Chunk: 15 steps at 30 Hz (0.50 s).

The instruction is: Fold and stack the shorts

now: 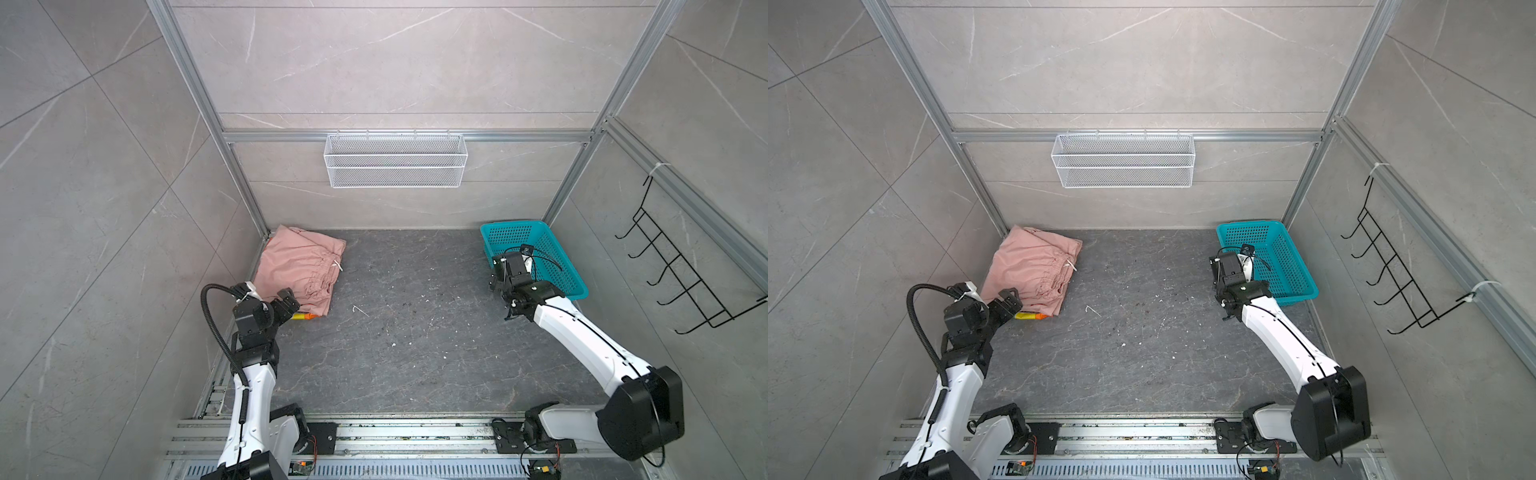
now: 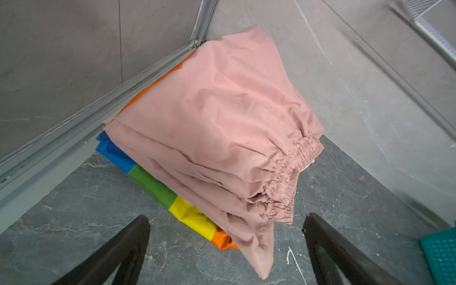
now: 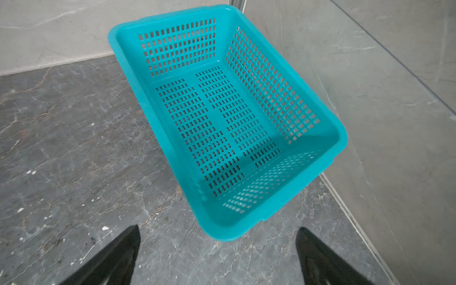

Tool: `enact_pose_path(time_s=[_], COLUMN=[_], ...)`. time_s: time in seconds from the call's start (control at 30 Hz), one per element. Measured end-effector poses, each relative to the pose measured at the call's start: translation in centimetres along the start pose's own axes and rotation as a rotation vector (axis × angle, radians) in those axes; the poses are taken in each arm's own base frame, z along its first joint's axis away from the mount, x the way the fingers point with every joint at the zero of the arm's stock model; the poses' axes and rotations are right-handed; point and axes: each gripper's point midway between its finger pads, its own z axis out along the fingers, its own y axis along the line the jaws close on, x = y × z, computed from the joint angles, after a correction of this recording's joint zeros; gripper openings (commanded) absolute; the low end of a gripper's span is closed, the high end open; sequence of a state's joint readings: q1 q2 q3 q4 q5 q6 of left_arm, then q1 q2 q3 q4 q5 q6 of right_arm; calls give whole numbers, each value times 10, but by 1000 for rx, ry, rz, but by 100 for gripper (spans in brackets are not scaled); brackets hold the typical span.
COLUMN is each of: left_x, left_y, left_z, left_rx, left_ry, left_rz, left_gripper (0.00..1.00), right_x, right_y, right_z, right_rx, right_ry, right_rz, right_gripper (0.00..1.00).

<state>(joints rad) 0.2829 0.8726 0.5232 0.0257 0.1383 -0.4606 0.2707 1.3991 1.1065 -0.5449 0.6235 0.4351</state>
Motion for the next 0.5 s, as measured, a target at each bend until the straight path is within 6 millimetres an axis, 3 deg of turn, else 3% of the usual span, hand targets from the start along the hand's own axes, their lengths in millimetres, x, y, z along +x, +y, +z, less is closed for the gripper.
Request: enact_pose_path(time_s=[0.1, 0.27, 0.37, 0.5], left_x=[-1, 14, 19, 18], left_y=[-16, -50, -66, -73], left_z=[0, -4, -9, -14], left_rx=[60, 170, 221, 242], left_ry=[-6, 39, 49, 42], left_rz=[0, 36, 57, 64], left_gripper=[100, 100, 100, 100], right_x=[2, 12, 12, 15], right_y=[14, 29, 52, 86], right_z=[31, 73, 85, 85], right_rx=[-58, -161, -252, -382], right_ry=[101, 249, 300, 346], right_rz=[3, 30, 22, 7], right_gripper=[99, 99, 99, 99])
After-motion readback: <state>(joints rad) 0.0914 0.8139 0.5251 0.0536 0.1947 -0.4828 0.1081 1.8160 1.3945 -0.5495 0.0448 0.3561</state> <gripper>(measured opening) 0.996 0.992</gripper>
